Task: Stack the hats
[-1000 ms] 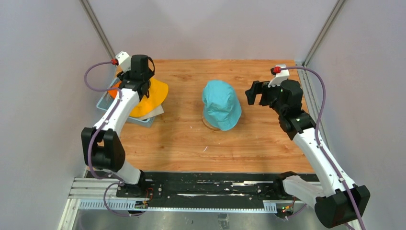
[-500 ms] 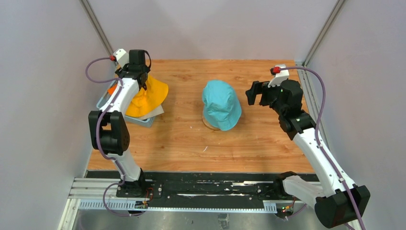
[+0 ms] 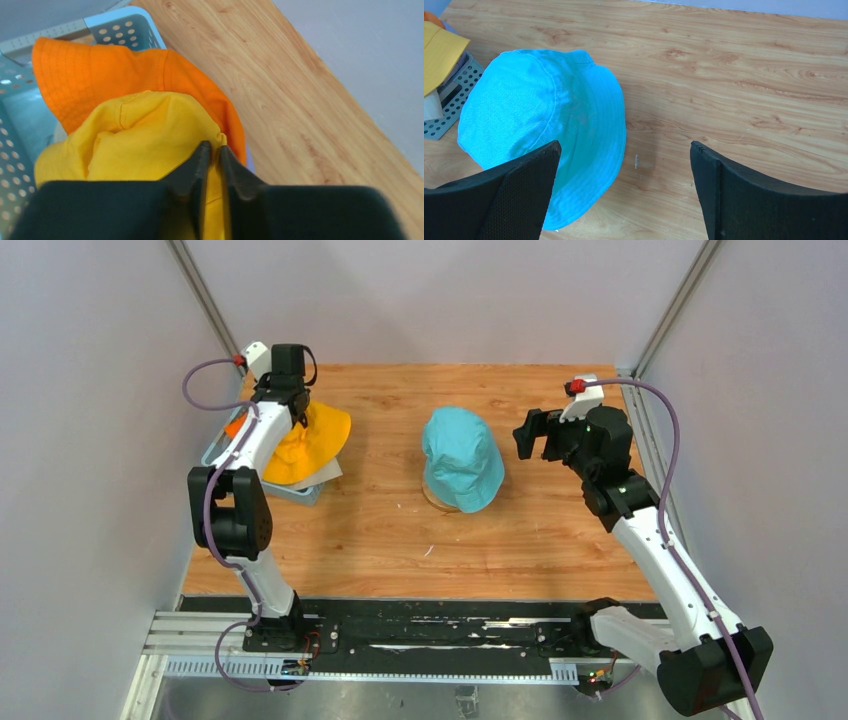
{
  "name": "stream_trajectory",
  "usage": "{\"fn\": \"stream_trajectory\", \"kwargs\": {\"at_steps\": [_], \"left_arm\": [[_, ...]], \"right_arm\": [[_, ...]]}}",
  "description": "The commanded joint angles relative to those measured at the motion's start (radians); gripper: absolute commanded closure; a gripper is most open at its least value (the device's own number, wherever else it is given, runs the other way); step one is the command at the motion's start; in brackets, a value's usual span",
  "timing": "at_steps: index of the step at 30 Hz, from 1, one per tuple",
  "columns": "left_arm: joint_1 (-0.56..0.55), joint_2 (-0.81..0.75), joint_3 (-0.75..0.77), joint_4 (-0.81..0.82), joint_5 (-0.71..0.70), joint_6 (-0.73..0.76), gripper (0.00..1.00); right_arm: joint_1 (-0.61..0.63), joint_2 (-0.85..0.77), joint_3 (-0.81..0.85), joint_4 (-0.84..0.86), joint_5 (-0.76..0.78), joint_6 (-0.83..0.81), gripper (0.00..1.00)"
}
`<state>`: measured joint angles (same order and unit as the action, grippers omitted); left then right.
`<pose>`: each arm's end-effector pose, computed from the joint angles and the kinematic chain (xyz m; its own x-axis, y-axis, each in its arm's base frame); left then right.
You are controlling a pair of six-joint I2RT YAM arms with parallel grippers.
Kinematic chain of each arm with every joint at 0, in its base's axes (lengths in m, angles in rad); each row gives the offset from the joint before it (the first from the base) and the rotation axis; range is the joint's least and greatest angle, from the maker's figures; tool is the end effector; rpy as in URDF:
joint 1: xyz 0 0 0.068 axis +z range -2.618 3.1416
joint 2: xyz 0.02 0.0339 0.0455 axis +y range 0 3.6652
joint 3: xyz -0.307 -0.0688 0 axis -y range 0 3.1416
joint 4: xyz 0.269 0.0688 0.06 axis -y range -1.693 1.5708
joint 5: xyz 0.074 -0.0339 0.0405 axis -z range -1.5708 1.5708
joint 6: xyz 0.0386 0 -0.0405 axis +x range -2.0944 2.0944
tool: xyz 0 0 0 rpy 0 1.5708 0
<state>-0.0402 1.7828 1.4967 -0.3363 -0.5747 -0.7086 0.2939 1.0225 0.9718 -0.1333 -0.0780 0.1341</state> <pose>0.4465 0.0030 0.3332 -0.1771 -0.5396 -0.8231 -0.6885 0.6655 -0.2881 0.2310 0.0731 0.4012 -0.2220 0.0721 -0.9724 -0.3355 0.9307 0.1456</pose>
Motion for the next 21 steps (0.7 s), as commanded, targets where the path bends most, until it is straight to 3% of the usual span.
{"fn": "stream_trajectory", "kwargs": {"at_steps": [1,4,15,21], "left_arm": [[0.009,-0.036,-0.023,0.036,0.002,0.002,0.89],[0.008,-0.096,-0.043,0.062,0.026,0.011,1.00],[-0.019,-0.423,-0.134,0.180,0.241,0.043,1.00],[-0.023,-0.540,-0.190,0.330,0.488,0.054,1.00]], "right_arm": [[0.016,-0.004,0.021,-0.002,0.015,-0.009,0.01],[0.016,-0.004,0.019,0.000,0.012,-0.007,0.01],[0.016,-0.001,0.010,0.015,0.002,0.004,0.01],[0.016,-0.003,0.013,0.015,0.002,0.007,0.01]]}}
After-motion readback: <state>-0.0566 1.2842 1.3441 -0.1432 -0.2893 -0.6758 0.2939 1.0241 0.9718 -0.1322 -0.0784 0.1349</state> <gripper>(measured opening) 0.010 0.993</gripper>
